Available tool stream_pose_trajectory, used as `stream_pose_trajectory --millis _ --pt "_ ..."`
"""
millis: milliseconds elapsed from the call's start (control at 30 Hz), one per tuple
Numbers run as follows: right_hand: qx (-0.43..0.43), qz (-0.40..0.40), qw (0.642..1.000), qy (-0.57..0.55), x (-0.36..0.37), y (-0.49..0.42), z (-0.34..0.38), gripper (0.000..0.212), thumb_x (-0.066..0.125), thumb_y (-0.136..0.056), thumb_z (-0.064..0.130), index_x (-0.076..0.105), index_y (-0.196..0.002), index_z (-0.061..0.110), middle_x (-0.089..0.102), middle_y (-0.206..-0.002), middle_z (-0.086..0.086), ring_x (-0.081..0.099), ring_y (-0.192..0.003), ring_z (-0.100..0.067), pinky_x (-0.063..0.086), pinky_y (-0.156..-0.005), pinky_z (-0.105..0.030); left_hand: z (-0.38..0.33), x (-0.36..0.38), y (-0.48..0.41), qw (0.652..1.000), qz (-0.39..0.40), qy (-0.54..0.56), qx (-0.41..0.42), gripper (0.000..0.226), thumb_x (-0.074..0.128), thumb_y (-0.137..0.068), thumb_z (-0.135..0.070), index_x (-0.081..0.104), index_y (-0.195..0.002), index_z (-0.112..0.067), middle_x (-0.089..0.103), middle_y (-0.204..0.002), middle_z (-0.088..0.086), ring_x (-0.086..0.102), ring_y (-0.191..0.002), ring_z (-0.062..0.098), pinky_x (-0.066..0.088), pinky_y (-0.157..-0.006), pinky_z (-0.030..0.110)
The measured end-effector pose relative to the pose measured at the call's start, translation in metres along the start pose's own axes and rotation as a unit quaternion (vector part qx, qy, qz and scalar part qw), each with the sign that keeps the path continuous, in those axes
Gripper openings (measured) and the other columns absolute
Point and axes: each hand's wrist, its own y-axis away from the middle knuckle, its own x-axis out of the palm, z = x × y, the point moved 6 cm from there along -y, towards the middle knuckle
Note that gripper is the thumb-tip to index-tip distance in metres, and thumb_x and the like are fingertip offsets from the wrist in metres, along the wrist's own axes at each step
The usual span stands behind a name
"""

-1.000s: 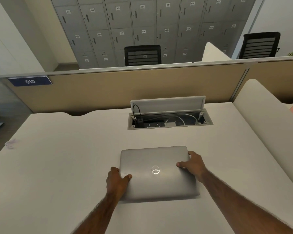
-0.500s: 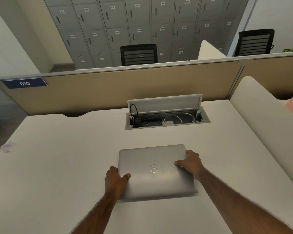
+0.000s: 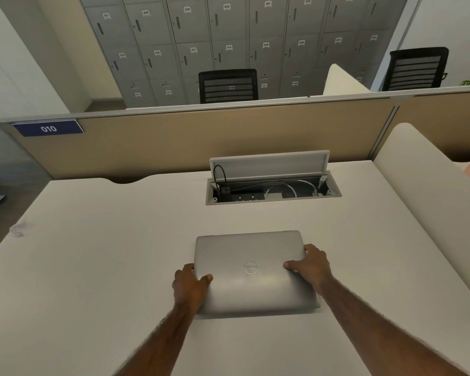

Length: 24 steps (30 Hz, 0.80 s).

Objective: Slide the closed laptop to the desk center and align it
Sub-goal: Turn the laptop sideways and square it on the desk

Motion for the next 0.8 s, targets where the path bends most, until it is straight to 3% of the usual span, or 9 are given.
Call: stream_pose_trajectory --millis 800 --pt "-0.005 -0.013 1.000 -0.018 -0.0005 0.0018 -0.0011 0.081 0.092 -0.064 0.035 0.060 -0.134 0.012 0.057 -0.131 -0.016 0.062 -0.118 -0.038 0.055 -0.102 -0.051 -0.0002 0.0052 0.0082 1.000 -0.005 -0.023 0.004 0.057 0.070 -0.084 -0.034 0.054 -0.132 -0.007 0.052 -0.124 0.019 0.051 -0.120 0.040 0.045 -0.100 0.046"
